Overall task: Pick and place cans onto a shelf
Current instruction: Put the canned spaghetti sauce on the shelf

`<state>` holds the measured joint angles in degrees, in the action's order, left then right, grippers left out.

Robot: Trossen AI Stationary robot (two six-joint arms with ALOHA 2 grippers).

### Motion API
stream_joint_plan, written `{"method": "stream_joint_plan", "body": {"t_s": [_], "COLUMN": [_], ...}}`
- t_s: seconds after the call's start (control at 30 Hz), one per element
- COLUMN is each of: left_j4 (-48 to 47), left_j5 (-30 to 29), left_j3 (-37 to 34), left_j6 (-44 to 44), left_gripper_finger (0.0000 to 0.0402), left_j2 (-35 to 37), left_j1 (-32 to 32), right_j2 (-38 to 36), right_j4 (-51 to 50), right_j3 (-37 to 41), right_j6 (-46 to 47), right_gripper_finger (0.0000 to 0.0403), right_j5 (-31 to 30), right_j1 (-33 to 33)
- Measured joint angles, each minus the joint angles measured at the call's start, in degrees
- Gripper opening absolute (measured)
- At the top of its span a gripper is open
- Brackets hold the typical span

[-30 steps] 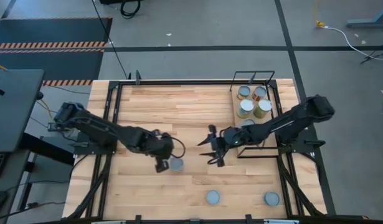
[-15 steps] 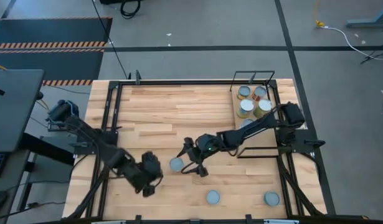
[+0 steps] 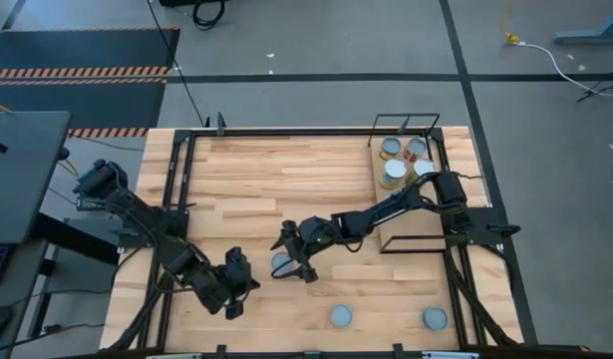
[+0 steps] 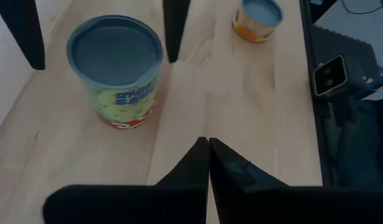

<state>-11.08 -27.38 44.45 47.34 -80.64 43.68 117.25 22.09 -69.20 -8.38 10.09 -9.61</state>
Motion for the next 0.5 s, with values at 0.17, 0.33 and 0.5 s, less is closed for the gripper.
{"method": "stream_joint_plan", "body": {"t_s": [0.17, 0.33, 0.5], "left_j4": [0.8, 1.4, 1.5], "left_j5": [0.2, 0.2, 0.2], "left_j3": [0.0, 0.0, 0.0], "left_j6": [0.0, 0.0, 0.0], "left_gripper_finger": [0.0018, 0.0019, 0.0017], "left_j2": [0.0, 0.0, 0.0], "left_j1": [0.0, 0.0, -0.1], "right_j2": [-0.1, 1.7, 3.5], "right_j4": [-0.3, 0.8, 0.0], "right_j3": [0.9, 0.9, 1.0], "right_j6": [-0.8, -2.1, -1.3], "right_gripper_finger": [0.0398, 0.0387, 0.0375], "right_j5": [-0.1, 4.4, 4.6], "right_j1": [0.3, 0.3, 0.3]}}
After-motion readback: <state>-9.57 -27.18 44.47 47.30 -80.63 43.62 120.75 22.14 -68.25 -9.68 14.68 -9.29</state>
